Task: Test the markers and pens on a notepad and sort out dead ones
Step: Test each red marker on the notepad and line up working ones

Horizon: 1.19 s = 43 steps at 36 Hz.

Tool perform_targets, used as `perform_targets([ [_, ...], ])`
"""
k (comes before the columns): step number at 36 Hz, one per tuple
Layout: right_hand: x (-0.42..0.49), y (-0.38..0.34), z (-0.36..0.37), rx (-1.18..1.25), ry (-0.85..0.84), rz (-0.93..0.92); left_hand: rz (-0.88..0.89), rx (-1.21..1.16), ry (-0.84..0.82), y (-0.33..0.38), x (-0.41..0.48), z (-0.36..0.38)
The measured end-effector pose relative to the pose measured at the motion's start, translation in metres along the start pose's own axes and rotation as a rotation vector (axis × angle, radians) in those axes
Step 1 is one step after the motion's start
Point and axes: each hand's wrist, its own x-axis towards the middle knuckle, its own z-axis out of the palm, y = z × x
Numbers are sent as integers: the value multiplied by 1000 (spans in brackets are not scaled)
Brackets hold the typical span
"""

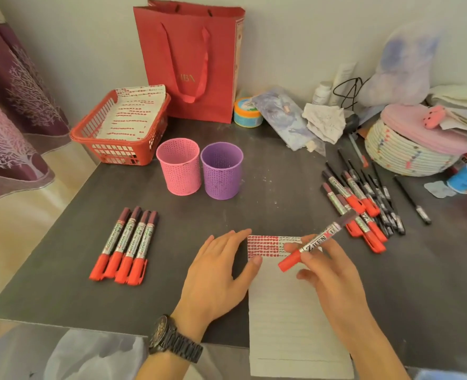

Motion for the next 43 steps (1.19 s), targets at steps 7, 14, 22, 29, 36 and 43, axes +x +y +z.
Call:
perform_targets([
  [7, -12, 8, 2, -28, 66, -61, 233, 52, 82, 11, -14, 4],
  [14, -10, 7, 1, -39, -23, -69, 356, 124, 218, 9, -14, 7],
  [22, -8, -1, 3, -22, -8, -9, 323, 115, 174, 13, -13, 2],
  [29, -14, -21, 12, -9, -139, -91, 94, -369, 140, 27, -17, -6],
  [36, -30, -31, 35, 471, -40, -9, -69, -294, 289, 54, -14, -8],
  [43, -33, -45, 56, 1079, 288, 152, -77, -77, 359, 74, -22, -1],
])
